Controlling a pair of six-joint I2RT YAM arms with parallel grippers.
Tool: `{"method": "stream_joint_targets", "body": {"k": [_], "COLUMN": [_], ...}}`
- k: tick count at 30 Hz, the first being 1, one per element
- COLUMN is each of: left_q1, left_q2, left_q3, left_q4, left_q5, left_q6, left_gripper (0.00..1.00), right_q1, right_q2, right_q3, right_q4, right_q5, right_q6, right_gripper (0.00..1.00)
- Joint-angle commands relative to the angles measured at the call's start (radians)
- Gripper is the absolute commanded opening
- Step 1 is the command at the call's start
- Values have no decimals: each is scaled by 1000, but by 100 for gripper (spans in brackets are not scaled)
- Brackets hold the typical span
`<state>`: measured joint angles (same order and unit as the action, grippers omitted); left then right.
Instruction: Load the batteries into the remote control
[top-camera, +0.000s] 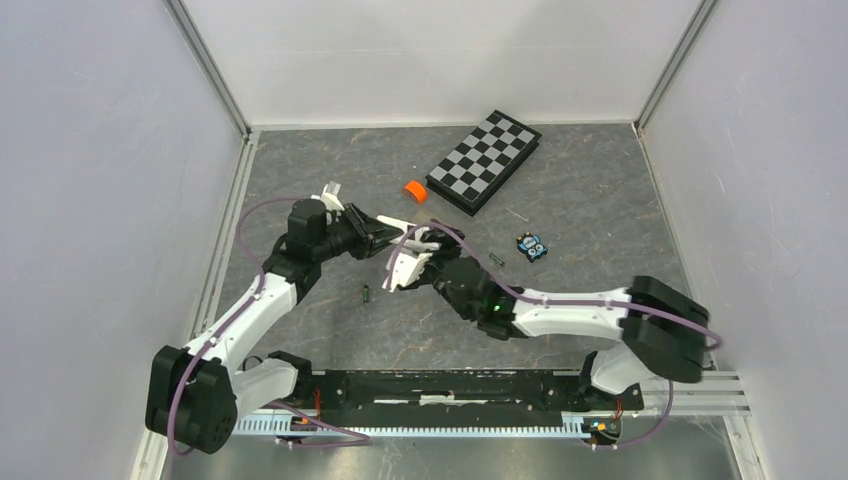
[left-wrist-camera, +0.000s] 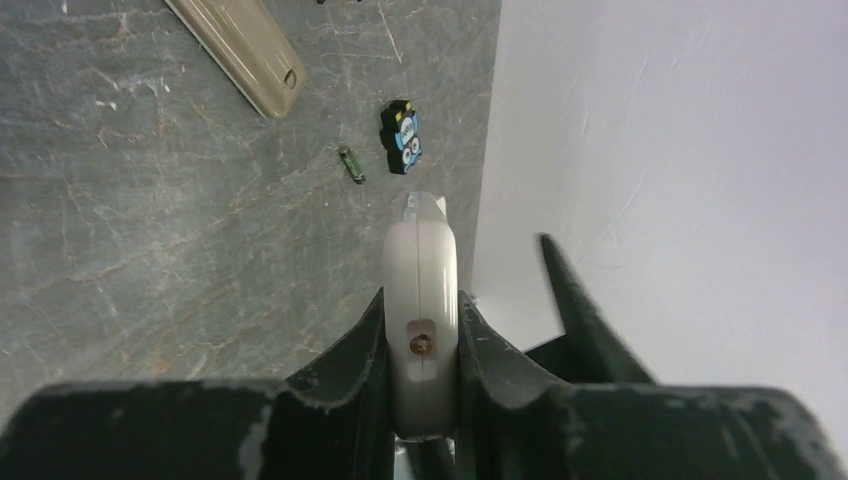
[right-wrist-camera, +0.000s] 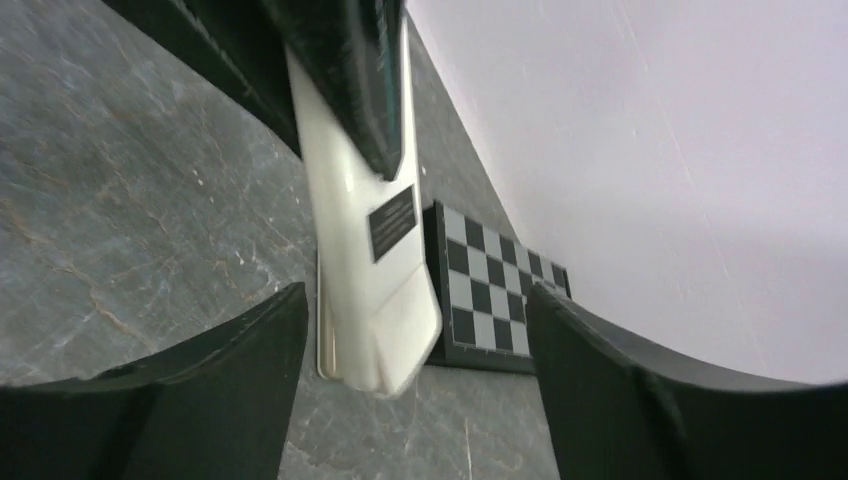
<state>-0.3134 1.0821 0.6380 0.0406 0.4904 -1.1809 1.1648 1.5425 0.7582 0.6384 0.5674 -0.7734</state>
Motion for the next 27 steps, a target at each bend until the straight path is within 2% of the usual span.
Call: {"method": "stream_joint_targets", "body": {"k": [1,4,9,12,16,18,20,27], "left_q1": [8,10,10,10,10,11,11,11], "left_q2": [9,7,5,-12,-41,-60,-76,-96], "left_q3": [85,108,121,113,99,88,83,82], "left_q4": [8,-16,3,36,95,124,110,17], "left_q5": [37,49,146,188,221,209,161,47], "left_q6": [251,366,472,495,479,459,459,516], "left_gripper": [2,2,2,2,2,2,2,2], "right_q1": [-38,-114,-321,-433,-509,-513,-513,-515], "right_q2": [-206,-323,-413,-387,-325,-312,-311,-321], "right_q3": [-18,-57,-61,-47,-94,-146,-184,-205], "right_q4": [-192,-311,-345,-310,-149,-5,67,28], "right_q5": [-237,-475,-760,-877,-1011,-1042,-1011,-967], "right_q6": [244,390,746,1033,1376,1463,1513,1447], "right_gripper": [90,98,98,98,98,98,98,95]}}
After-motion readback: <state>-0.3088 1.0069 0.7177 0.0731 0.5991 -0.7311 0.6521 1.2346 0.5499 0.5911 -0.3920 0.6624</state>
